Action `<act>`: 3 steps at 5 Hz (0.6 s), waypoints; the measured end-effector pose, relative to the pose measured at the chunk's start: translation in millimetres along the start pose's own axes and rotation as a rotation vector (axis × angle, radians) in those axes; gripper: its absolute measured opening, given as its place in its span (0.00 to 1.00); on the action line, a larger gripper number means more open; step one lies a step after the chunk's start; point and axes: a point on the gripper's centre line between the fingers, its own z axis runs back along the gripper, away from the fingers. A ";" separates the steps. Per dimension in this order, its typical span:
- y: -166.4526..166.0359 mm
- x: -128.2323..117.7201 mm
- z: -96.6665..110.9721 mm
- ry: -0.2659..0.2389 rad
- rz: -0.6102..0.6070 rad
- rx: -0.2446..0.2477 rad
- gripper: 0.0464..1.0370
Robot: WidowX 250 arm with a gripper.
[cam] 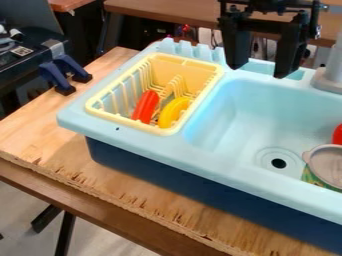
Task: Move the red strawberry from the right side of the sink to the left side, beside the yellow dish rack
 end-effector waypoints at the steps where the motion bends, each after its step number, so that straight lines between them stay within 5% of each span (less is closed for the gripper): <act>1: 1.5 0.7 -15.1 0.038 -0.002 0.000 0.97; 2: -2.8 18.7 -43.0 -0.088 -0.150 -0.050 0.97; 3: -5.1 35.8 -51.8 -0.215 -0.245 -0.039 0.97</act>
